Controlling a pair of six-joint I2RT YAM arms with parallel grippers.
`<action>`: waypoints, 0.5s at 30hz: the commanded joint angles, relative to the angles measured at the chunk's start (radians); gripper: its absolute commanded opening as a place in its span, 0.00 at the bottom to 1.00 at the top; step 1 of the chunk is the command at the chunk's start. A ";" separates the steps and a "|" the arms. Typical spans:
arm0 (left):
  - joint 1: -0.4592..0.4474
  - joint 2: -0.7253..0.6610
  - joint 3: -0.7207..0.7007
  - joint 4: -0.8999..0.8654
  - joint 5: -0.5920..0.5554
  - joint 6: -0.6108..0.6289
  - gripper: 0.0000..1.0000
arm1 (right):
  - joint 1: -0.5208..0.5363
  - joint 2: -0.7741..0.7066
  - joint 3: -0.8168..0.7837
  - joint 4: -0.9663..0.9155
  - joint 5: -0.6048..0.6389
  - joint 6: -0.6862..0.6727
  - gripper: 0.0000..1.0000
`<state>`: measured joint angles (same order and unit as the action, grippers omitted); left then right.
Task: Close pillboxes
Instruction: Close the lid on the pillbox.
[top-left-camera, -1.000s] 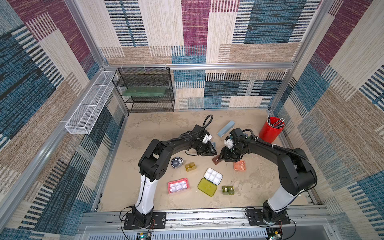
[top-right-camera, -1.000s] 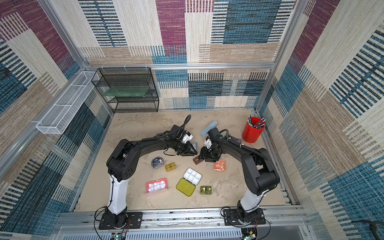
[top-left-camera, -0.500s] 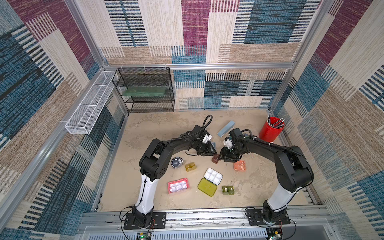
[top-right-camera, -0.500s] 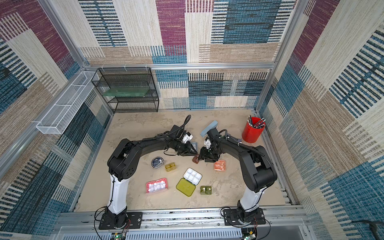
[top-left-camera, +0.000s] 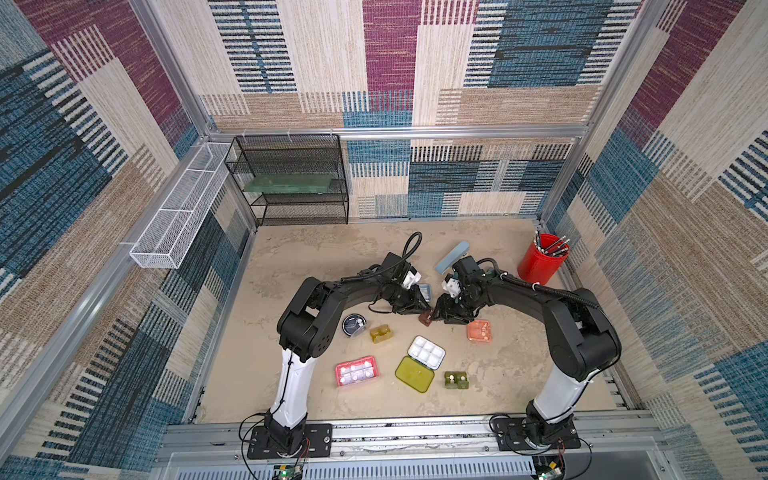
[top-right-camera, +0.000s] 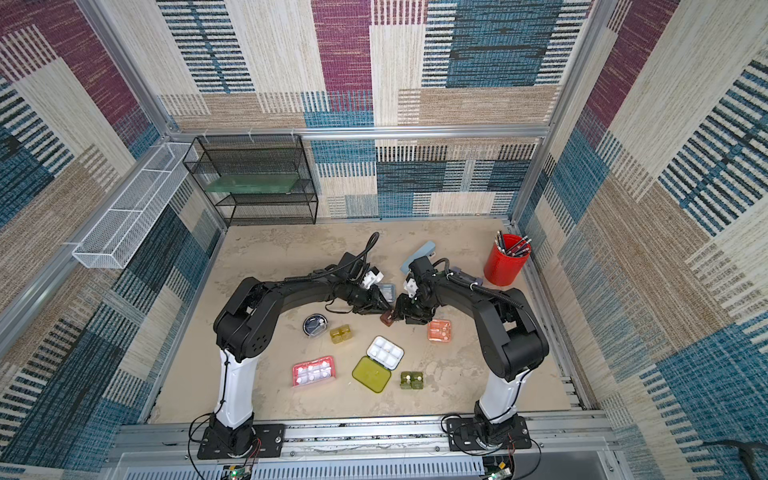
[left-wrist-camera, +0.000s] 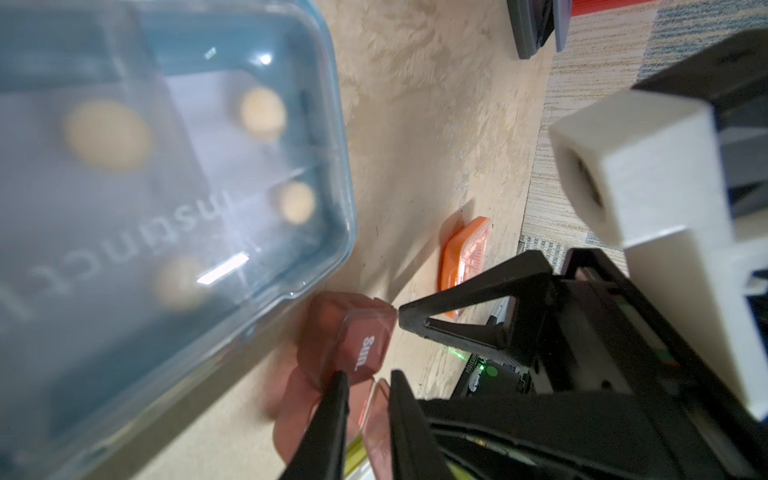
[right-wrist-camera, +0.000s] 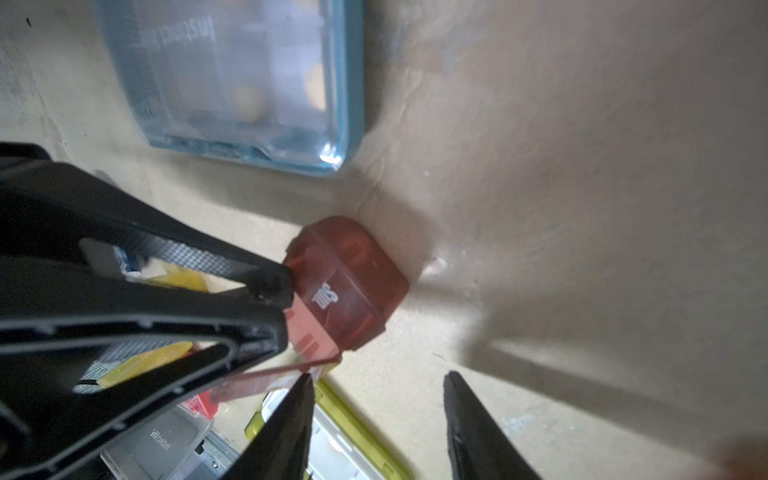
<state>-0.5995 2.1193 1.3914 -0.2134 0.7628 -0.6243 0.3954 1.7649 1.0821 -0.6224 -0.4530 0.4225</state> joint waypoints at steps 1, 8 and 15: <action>-0.001 -0.002 -0.002 0.009 0.010 0.000 0.22 | 0.006 0.001 0.011 0.035 -0.004 0.025 0.54; 0.000 -0.021 0.003 -0.004 -0.002 0.000 0.27 | 0.013 -0.020 -0.002 0.035 0.001 0.035 0.57; 0.016 -0.052 0.011 -0.030 -0.008 0.008 0.34 | 0.023 -0.041 -0.013 0.046 0.006 0.052 0.58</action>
<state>-0.5900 2.0834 1.3933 -0.2253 0.7612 -0.6243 0.4152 1.7355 1.0710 -0.6010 -0.4522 0.4561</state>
